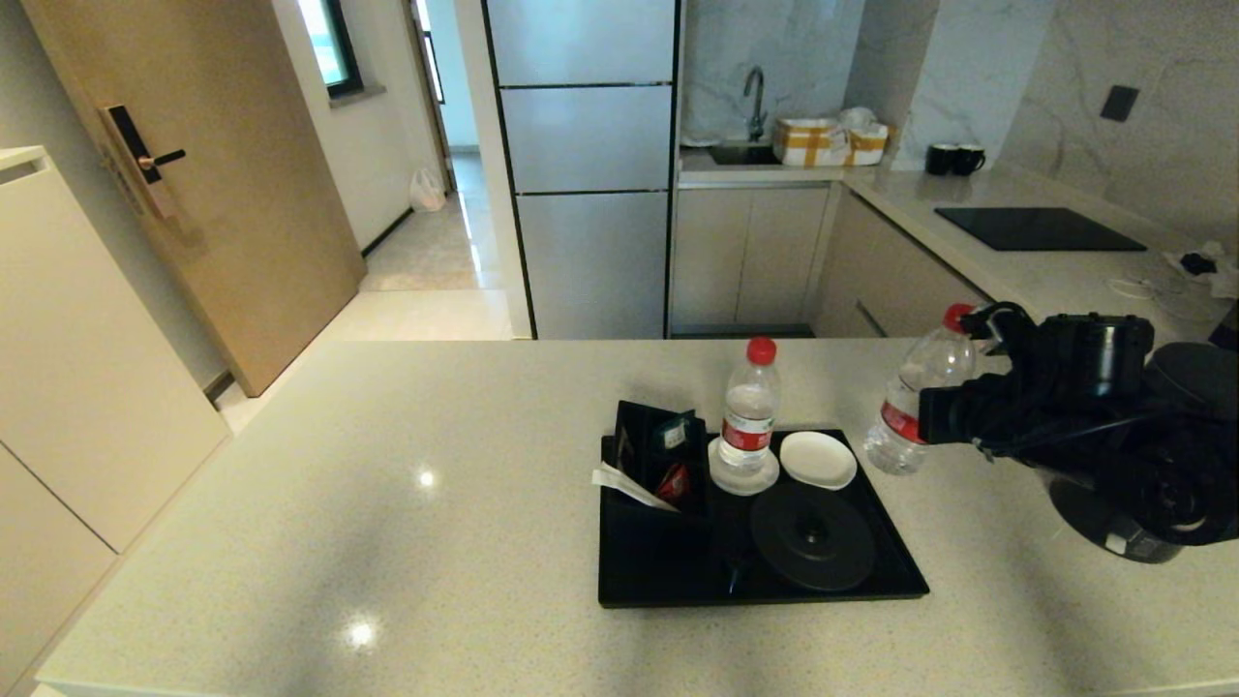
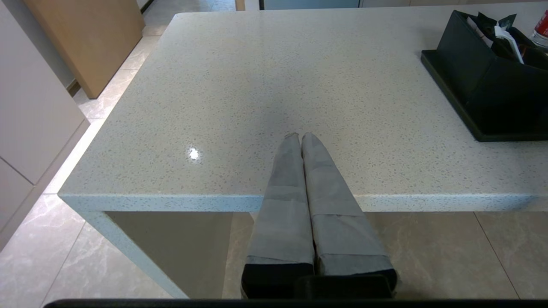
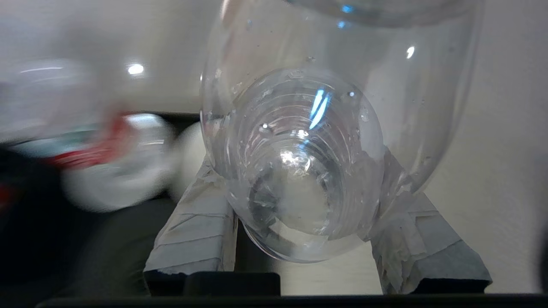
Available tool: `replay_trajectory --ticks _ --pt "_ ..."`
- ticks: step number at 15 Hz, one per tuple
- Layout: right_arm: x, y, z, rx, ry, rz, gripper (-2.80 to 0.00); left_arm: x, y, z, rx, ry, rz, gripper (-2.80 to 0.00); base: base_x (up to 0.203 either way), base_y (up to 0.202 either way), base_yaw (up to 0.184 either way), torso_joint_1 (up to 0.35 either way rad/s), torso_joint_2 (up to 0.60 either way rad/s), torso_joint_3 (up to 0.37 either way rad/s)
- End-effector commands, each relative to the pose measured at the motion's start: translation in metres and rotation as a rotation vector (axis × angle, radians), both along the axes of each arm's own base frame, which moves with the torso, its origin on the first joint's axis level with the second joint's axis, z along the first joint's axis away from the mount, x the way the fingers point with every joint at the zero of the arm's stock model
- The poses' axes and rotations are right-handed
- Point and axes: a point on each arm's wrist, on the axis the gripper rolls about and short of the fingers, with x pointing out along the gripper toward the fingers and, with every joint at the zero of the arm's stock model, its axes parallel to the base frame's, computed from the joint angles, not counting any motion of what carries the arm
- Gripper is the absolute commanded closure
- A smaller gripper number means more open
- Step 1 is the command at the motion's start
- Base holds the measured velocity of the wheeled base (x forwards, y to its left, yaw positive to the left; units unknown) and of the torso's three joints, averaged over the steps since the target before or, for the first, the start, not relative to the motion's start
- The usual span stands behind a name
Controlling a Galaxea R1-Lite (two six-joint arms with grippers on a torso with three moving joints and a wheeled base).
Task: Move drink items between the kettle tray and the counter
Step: Return the bottled water to its original position
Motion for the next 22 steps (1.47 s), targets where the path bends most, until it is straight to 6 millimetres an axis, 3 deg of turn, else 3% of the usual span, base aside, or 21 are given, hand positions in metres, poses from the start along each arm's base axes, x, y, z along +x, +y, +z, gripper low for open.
replay_trajectory --ticks 1,4,7,15,22 --pt "-0.010 0.021 0.016 -0.011 -0.053 0.044 0.00 0.000 0.000 0.000 0.000 -0.001 0.000 0.00 0.000 0.000 0.000 0.000 0.00 0.000" --pt "-0.014 0.048 0.014 -0.036 -0.058 0.068 0.00 0.000 0.000 0.000 0.000 0.001 0.001 0.00 0.000 0.000 0.000 0.000 0.00 0.000" --pt "-0.009 0.052 0.004 -0.041 -0.036 0.072 0.00 0.000 0.000 0.000 0.000 0.001 0.001 0.00 0.000 0.000 0.000 0.000 0.00 0.000" --pt "0.023 0.062 -0.044 -0.046 -0.001 0.053 0.00 0.000 0.000 0.000 0.000 -0.001 0.000 0.00 0.000 0.000 0.000 0.000 0.00 0.000" --pt "0.038 0.065 -0.062 -0.045 0.007 0.052 0.00 0.000 0.000 0.000 0.000 0.001 0.000 0.00 0.000 0.000 0.000 0.000 0.00 0.000"
